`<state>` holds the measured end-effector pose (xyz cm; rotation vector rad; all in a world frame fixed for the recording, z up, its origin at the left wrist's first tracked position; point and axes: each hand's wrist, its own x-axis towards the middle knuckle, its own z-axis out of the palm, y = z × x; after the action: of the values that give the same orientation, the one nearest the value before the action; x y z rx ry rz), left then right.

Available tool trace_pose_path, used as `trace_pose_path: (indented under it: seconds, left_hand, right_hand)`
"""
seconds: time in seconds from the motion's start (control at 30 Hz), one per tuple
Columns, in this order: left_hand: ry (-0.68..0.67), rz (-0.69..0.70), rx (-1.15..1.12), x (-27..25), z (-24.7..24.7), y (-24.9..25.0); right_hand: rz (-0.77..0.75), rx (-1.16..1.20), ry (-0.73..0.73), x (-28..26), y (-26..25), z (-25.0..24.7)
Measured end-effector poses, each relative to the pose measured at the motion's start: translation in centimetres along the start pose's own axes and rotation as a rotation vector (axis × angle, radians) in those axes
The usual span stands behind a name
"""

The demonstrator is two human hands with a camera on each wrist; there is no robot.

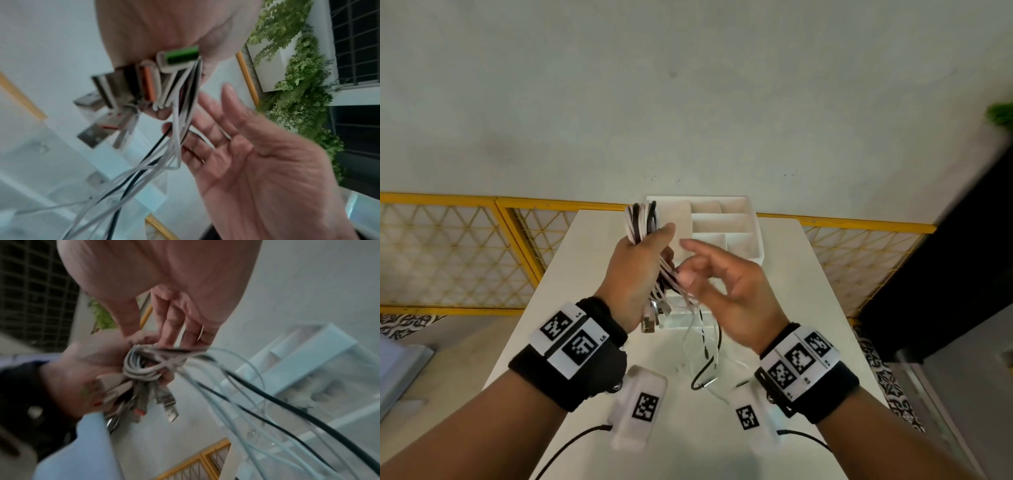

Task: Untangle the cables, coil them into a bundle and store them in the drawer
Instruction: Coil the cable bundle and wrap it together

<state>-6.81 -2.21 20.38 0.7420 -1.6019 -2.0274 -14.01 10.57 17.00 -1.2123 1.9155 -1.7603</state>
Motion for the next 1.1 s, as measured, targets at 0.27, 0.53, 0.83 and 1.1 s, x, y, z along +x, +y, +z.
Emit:
trace_pose_path:
  seconds: [0.27,0.53,0.83,1.1]
  left_hand:
    - [-0.150,0.066,0.033,0.1,-0.6,1.3]
    - [-0.232,0.141,0.035,-0.1,-1.7,2.4]
    - [-0.324,-0.003,-0.330,-0.3,-2.2,3.0]
    - [-0.463,-0.355,-0.014,-0.8,-3.1,1.5]
  right_hand:
    - [0.034,-0.298,-0.278,-0.3,-0.3,-1.8]
    - [0.163,-0.088,-0.175,-0.2,-0.1,-0.8]
    - [0.086,-0.121,-0.284,-0.3,-1.4,-0.1]
    - [0.235,-0.322,-0.341,0.9,-1.2,-4.1]
